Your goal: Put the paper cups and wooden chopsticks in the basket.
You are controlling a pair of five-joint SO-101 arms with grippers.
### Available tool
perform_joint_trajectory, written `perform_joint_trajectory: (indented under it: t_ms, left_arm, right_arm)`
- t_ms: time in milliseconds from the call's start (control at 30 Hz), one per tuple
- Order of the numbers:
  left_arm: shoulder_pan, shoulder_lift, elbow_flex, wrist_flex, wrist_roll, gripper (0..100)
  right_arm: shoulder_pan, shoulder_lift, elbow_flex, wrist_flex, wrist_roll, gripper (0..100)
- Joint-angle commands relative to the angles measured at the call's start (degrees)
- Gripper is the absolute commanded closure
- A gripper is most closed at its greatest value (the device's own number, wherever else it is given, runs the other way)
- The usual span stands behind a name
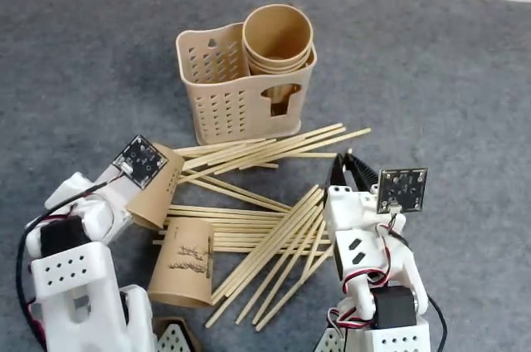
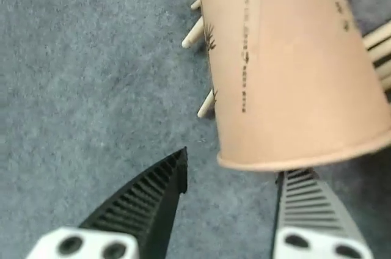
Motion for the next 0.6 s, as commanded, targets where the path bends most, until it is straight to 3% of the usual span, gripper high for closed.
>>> perform_joint_trajectory:
  t_ms: [0,567]
  left_arm:
    - [4.35,0.13,-0.48,-1.67,5.19,77]
    - [12.97,0.13,2.07,-13.45,24.26,77]
  right_arm:
    - [0.40,-0.57,-0.57,-1.45,-0.35,94.6]
    - [0.40,-0.57,-0.57,-1.45,-0.35,94.6]
